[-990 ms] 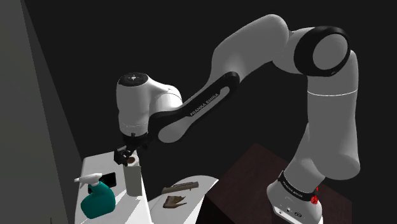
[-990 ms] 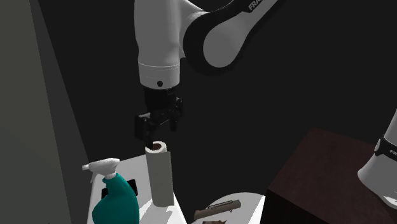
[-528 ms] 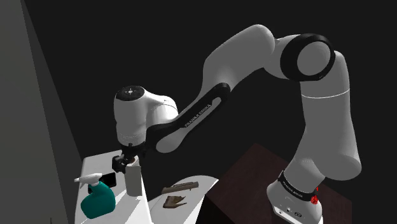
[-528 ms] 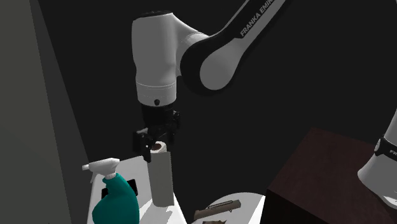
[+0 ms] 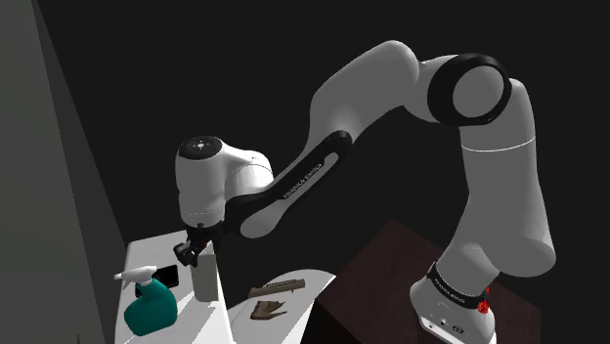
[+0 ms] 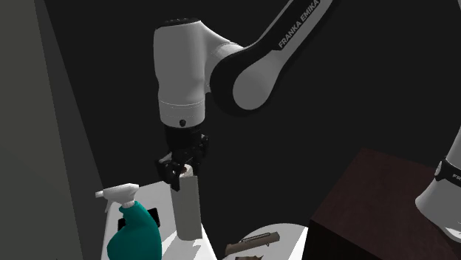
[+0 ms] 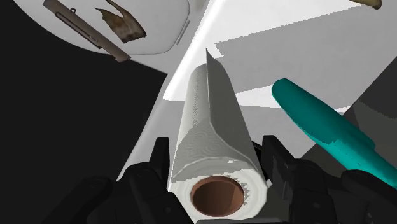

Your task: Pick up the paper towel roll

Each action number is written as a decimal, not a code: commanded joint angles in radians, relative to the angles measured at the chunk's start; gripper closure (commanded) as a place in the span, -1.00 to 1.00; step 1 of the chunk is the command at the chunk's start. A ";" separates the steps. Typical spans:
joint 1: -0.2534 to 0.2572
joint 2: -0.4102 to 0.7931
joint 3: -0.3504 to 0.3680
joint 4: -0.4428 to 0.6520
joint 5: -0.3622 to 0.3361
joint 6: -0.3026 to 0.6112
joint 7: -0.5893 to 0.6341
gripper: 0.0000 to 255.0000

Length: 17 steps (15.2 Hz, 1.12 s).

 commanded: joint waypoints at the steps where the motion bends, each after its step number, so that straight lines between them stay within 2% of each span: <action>1: 0.000 0.000 -0.001 -0.001 0.000 -0.001 0.000 1.00; 4: -0.001 0.001 -0.001 0.000 0.000 -0.001 0.000 1.00; 17: -0.036 -0.112 0.050 0.015 0.080 -0.118 -0.063 1.00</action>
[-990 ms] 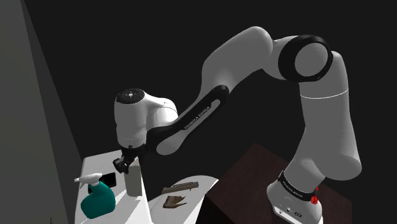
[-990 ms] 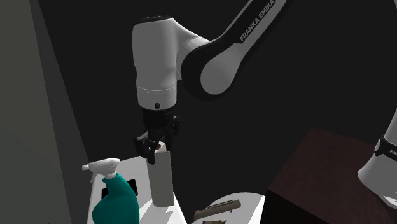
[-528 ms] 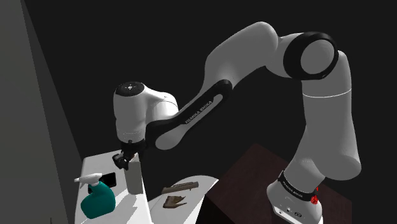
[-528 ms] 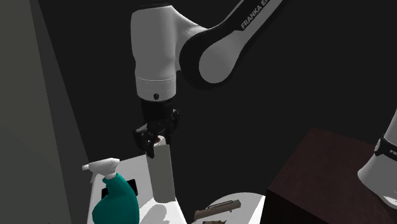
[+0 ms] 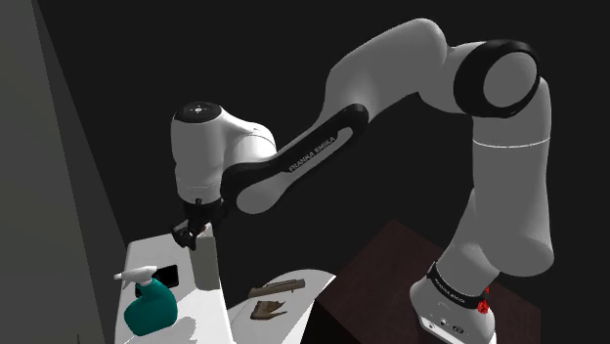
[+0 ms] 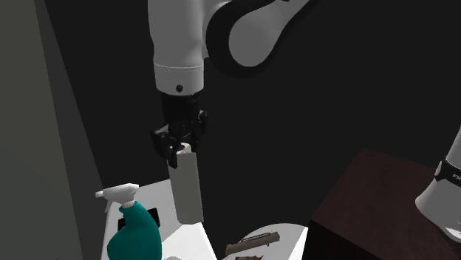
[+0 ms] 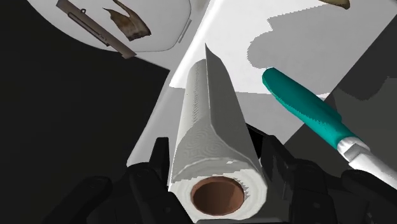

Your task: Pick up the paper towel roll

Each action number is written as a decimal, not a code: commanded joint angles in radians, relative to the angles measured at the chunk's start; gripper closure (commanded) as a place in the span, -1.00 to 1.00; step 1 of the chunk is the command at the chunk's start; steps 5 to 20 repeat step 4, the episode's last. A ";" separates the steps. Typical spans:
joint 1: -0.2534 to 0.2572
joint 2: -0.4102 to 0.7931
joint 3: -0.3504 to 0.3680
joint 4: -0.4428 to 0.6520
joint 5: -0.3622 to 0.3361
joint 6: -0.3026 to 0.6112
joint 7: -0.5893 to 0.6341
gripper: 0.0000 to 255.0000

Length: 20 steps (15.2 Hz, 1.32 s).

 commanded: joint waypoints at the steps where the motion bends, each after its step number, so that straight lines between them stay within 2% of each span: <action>1: -0.004 -0.014 0.006 0.007 0.012 -0.020 -0.009 1.00; 20: -0.006 -0.023 0.010 0.011 0.018 -0.031 -0.015 1.00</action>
